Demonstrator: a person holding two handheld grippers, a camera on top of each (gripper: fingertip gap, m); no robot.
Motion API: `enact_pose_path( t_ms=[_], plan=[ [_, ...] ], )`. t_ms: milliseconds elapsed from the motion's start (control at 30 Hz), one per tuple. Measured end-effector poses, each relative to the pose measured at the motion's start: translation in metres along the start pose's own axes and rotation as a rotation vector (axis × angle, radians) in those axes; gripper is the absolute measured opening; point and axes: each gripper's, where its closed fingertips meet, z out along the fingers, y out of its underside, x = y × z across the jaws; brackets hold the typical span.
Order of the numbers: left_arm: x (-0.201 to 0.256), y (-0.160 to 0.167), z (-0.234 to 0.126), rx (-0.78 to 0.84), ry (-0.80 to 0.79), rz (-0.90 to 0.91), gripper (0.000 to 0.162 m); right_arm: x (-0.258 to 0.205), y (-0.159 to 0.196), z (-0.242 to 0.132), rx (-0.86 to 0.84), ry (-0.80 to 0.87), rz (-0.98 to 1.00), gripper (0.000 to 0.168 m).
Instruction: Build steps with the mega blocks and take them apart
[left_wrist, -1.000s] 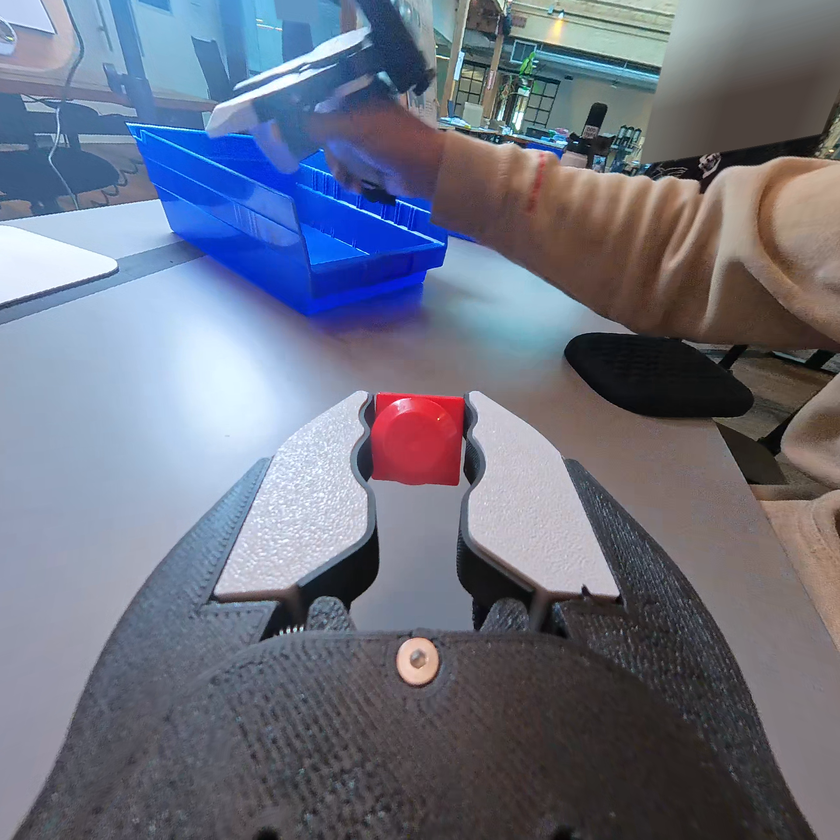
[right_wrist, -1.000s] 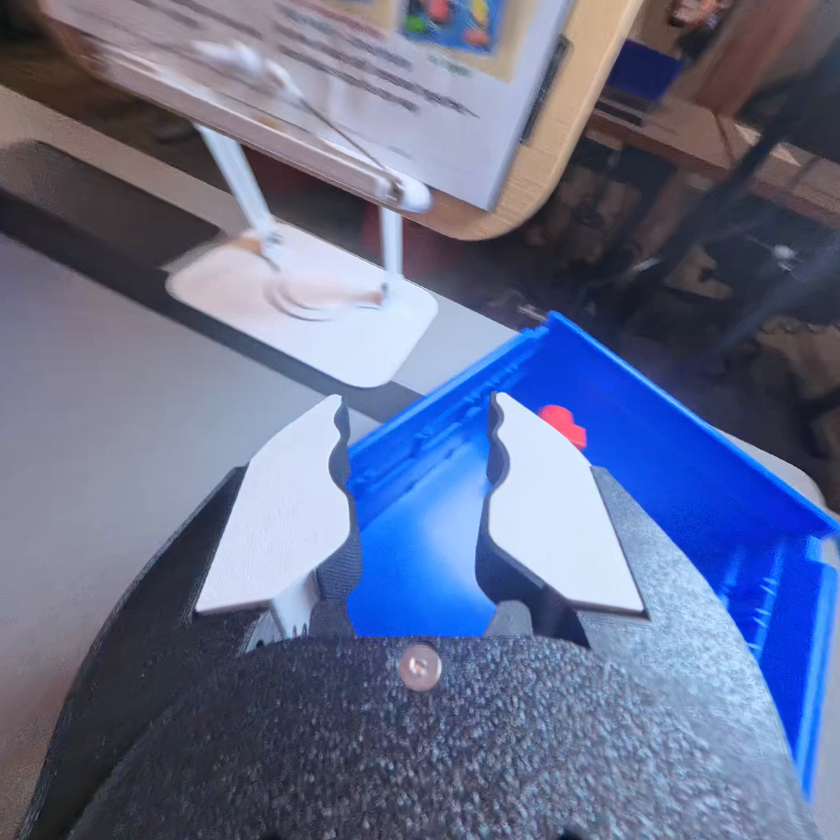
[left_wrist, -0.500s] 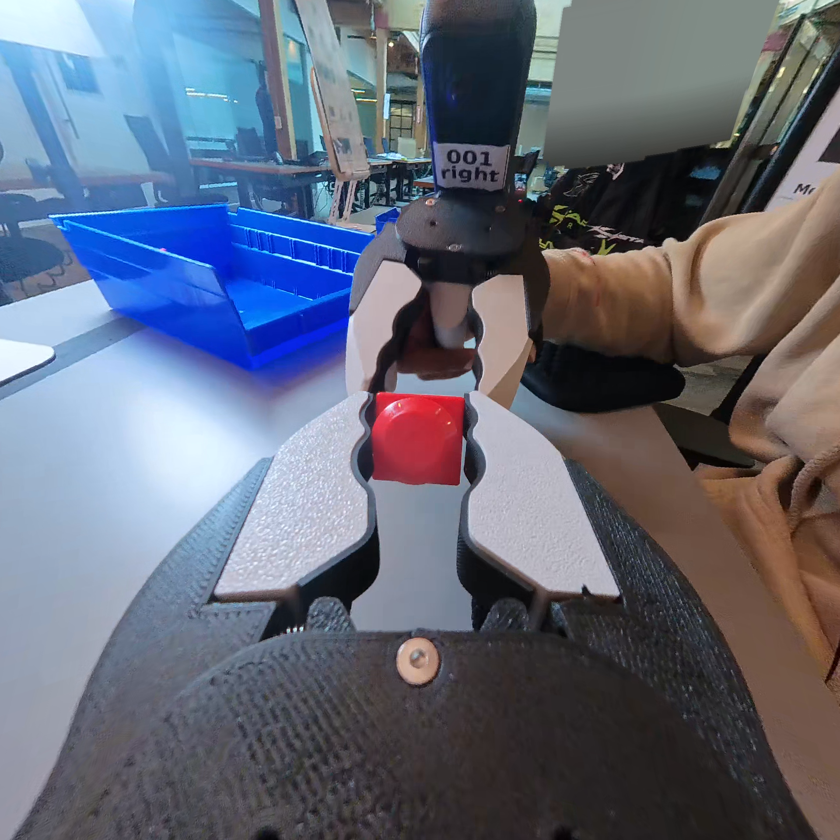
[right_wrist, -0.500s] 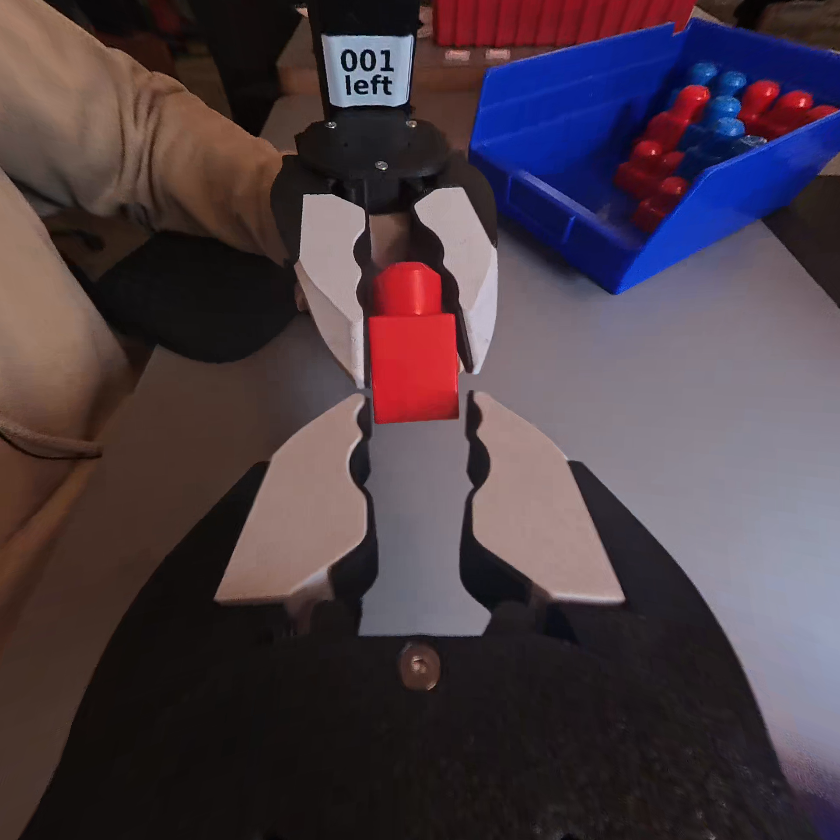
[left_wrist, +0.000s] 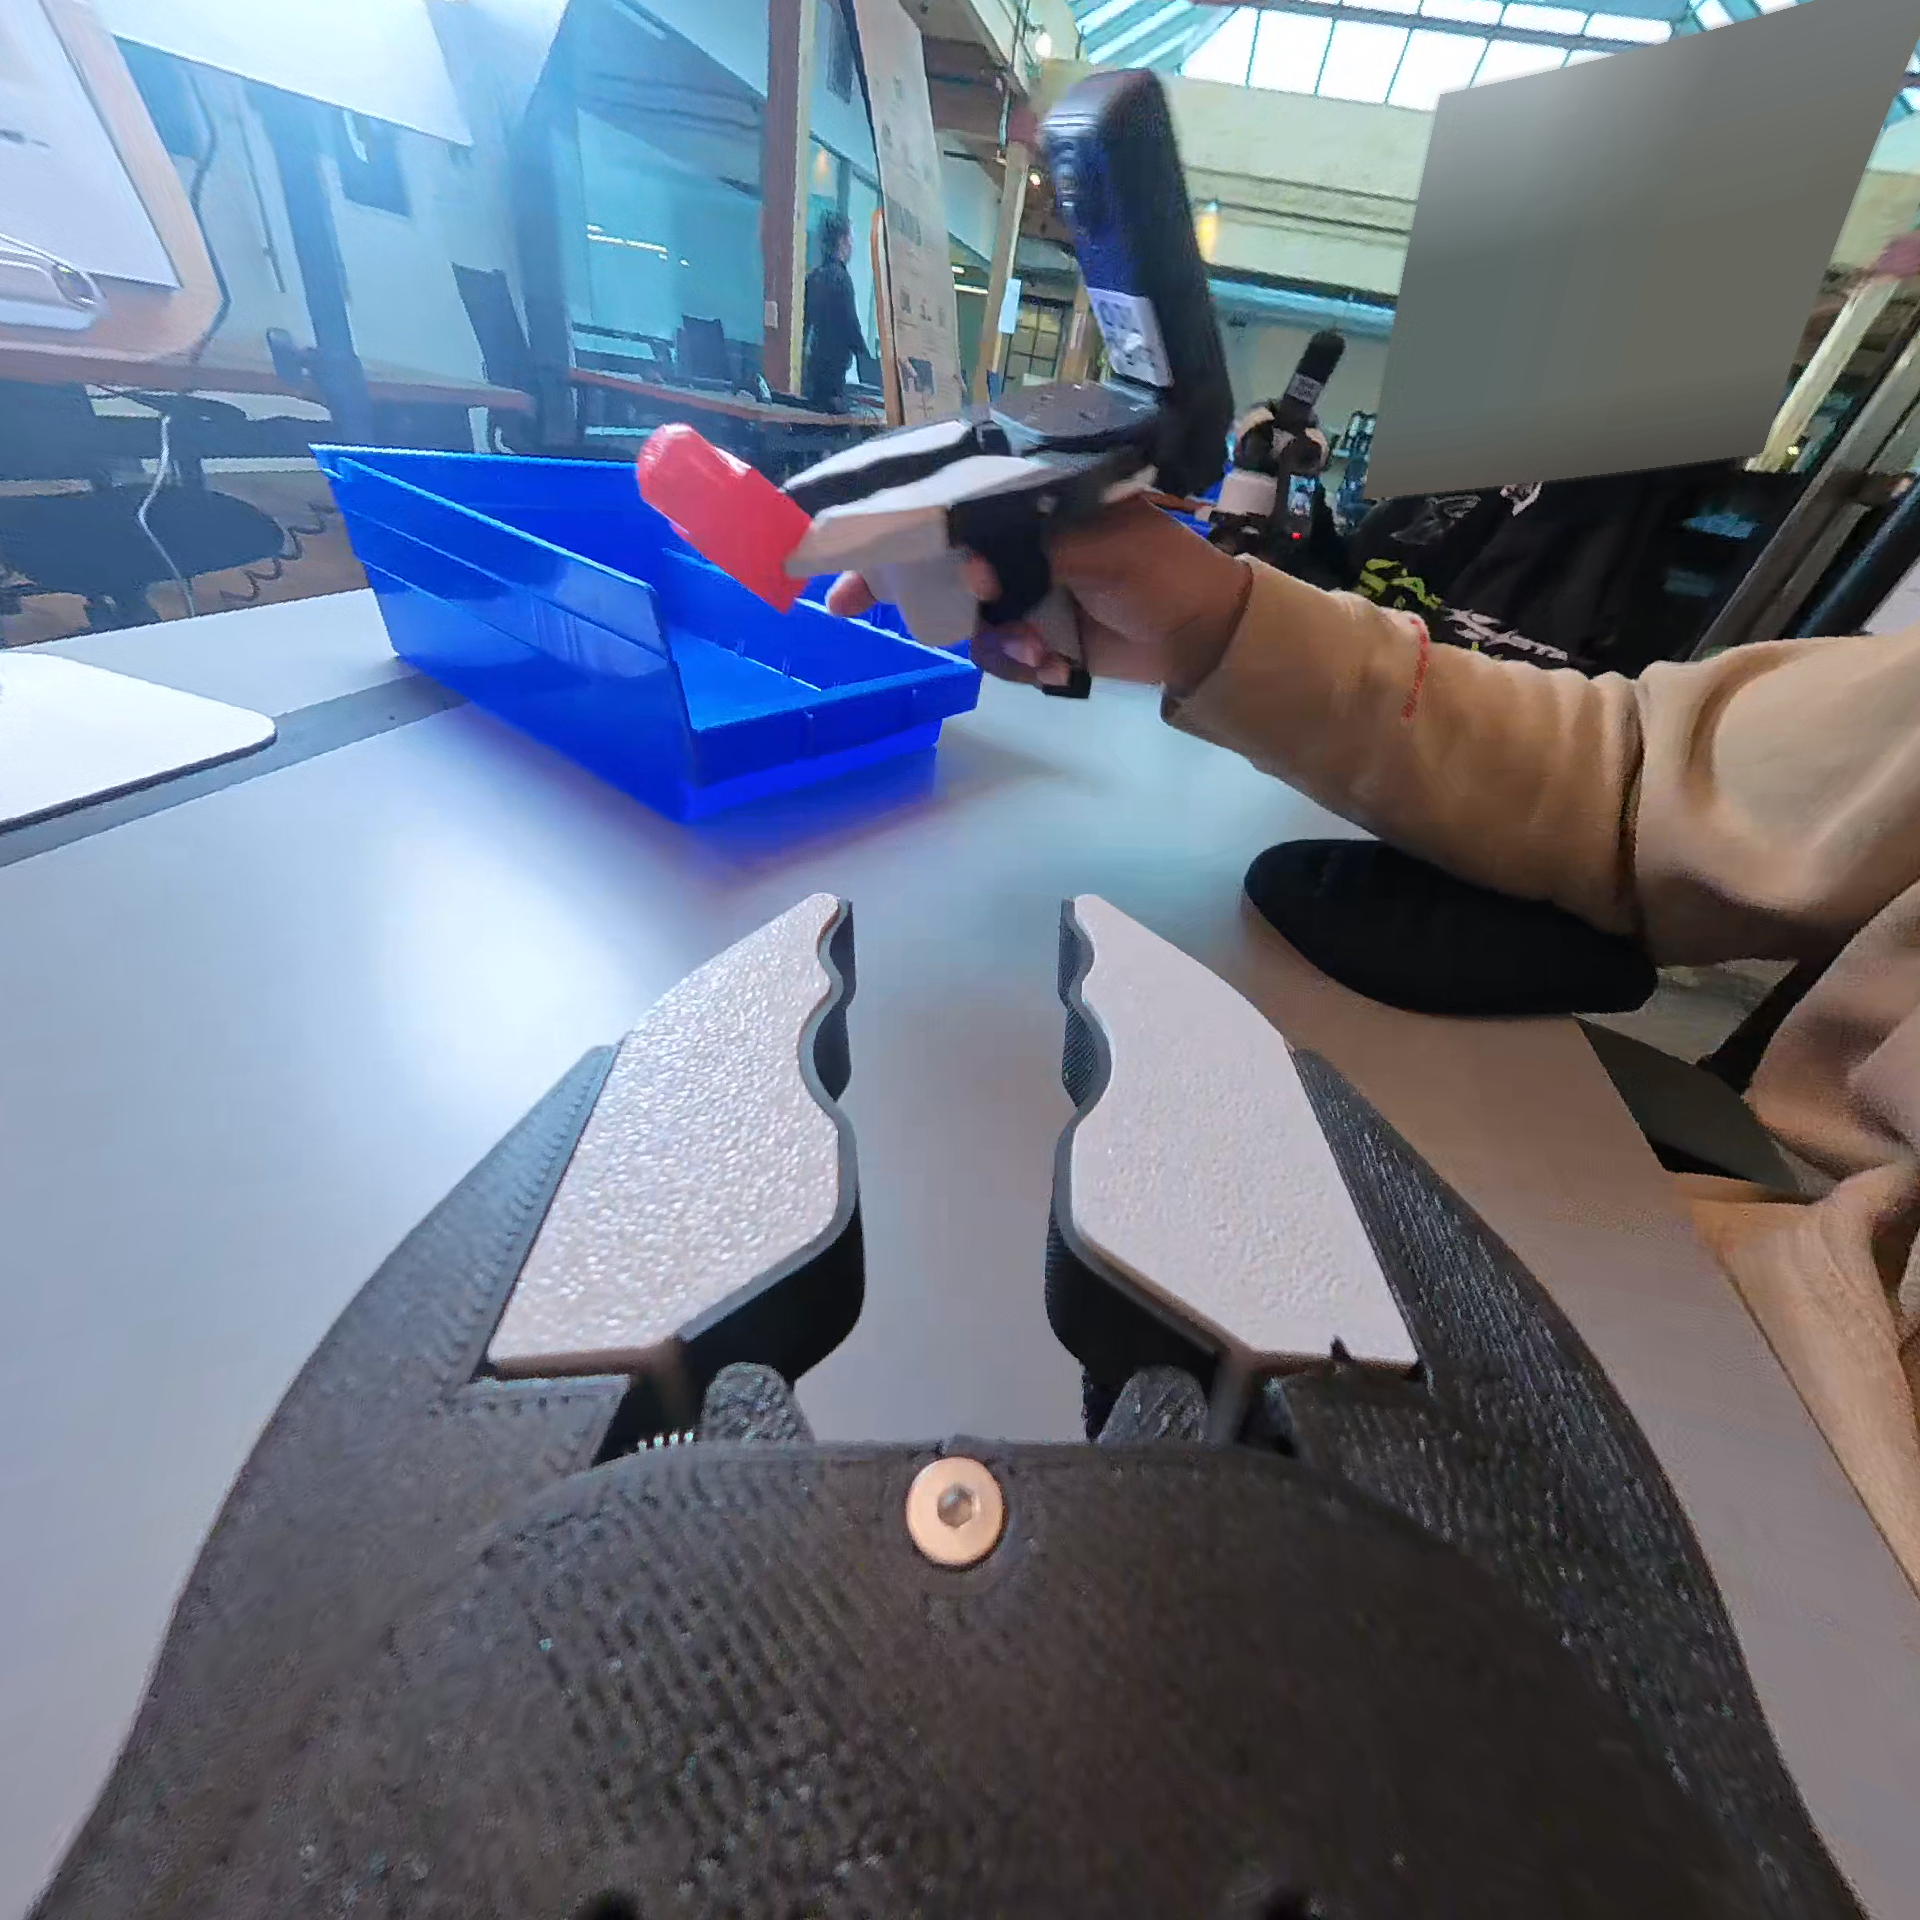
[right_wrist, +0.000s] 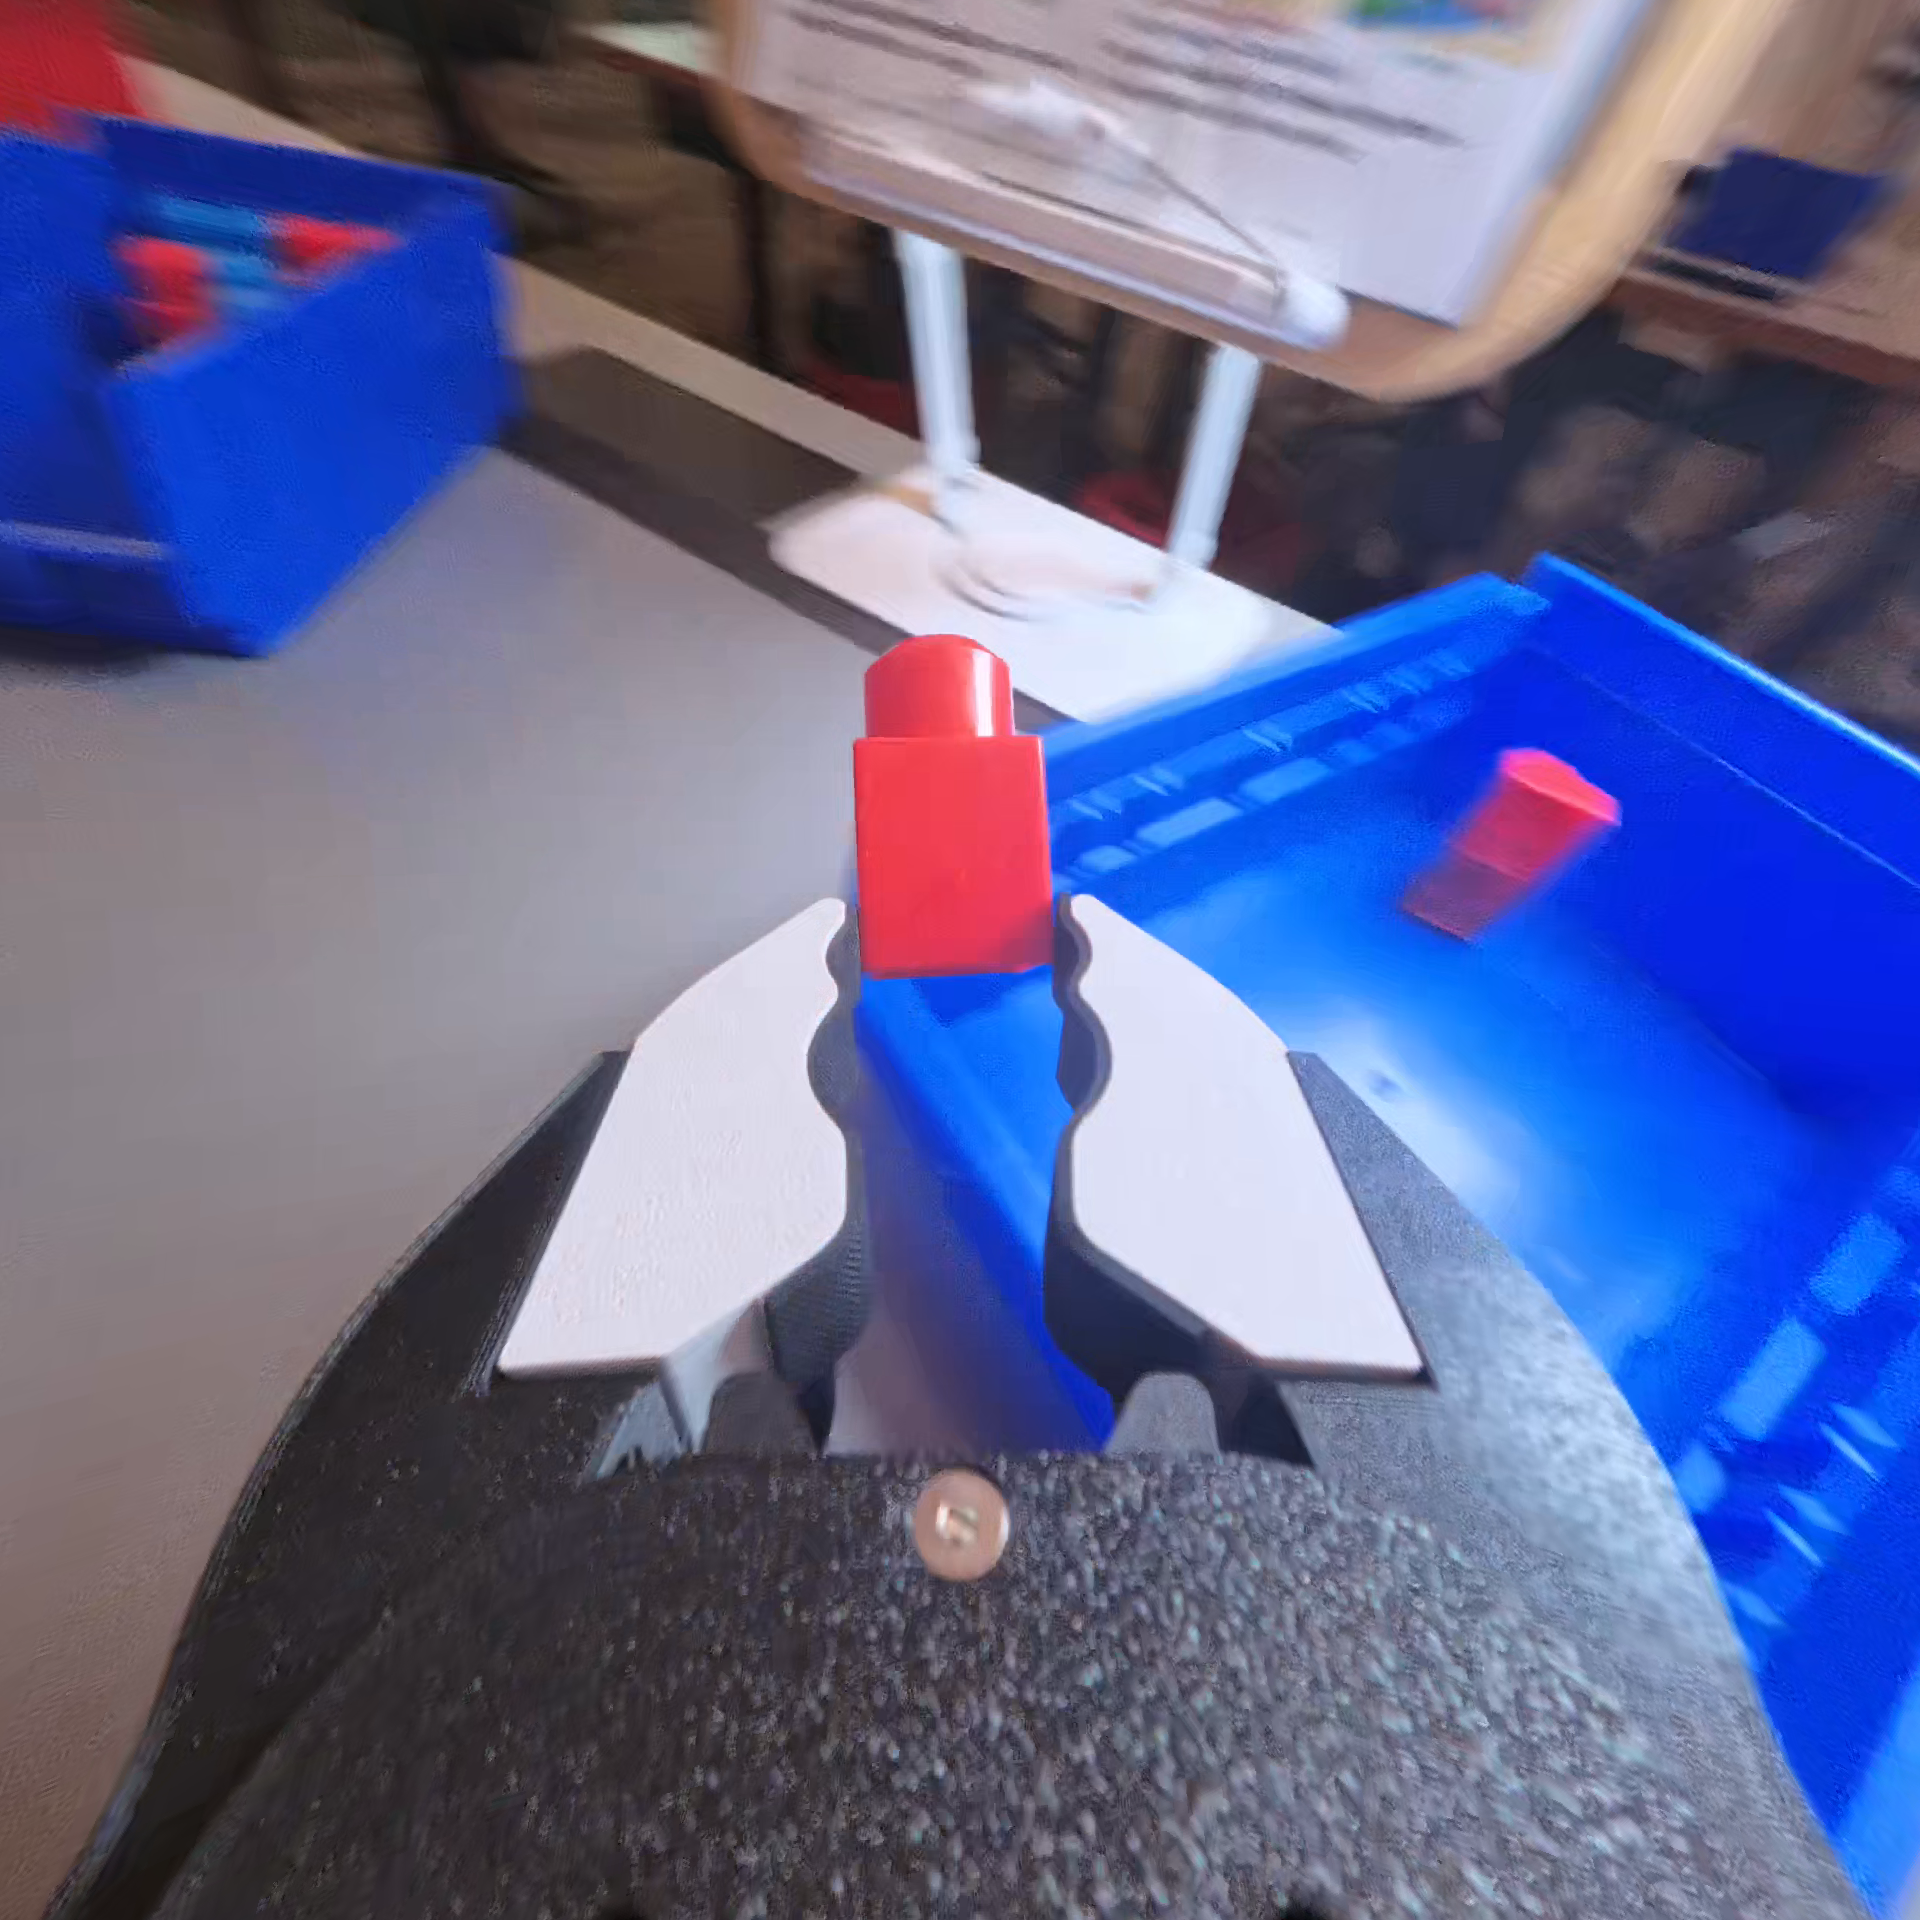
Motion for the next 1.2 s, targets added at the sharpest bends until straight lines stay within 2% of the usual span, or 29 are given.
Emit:
enact_pose_path(
  t_ms=[67,133,200,300,400,500,667,767,900,1033,1100,1200],
  plan=[
    [0.005,0.005,0.003,-0.027,0.014,0.028,0.037,0.051,0.026,-0.003,-0.087,0.196,0.074,0.035],
    [0.009,0.012,0.006,-0.057,0.021,0.061,0.037,0.074,0.050,-0.002,-0.170,0.283,0.154,0.036],
    [0.011,0.017,0.008,-0.084,0.026,0.082,0.036,0.083,0.064,0.004,-0.233,0.316,0.184,0.036],
    [0.010,0.022,0.009,-0.107,0.017,0.108,0.035,0.076,0.069,0.016,-0.296,0.244,0.230,0.034],
    [0.009,0.023,0.009,-0.115,0.015,0.108,0.034,0.067,0.066,0.023,-0.301,0.199,0.199,0.032],
    [0.006,0.024,0.009,-0.121,0.007,0.108,0.034,0.058,0.065,0.025,-0.292,0.162,0.149,0.043],
    [0.004,0.022,0.007,-0.109,0.000,0.102,0.034,0.038,0.021,0.004,-0.081,0.090,0.082,0.049],
    [-0.002,0.008,0.001,-0.077,-0.015,0.095,0.034,0.021,-0.002,-0.016,0.017,0.051,0.060,0.049],
    [-0.035,-0.048,-0.035,-0.031,-0.182,0.189,0.030,-0.008,-0.010,-0.031,0.074,-0.016,0.041,0.048],
    [-0.083,-0.102,-0.094,-0.066,-0.417,0.225,0.039,-0.030,0.000,-0.025,0.089,-0.081,0.046,0.047],
    [-0.111,-0.108,-0.122,-0.177,-0.528,0.205,0.049,-0.040,0.009,-0.019,0.066,-0.117,0.049,0.047],
    [-0.152,-0.102,-0.160,-0.351,-0.667,0.180,0.051,-0.046,0.015,-0.015,0.046,-0.121,0.017,0.047]
  ],
)
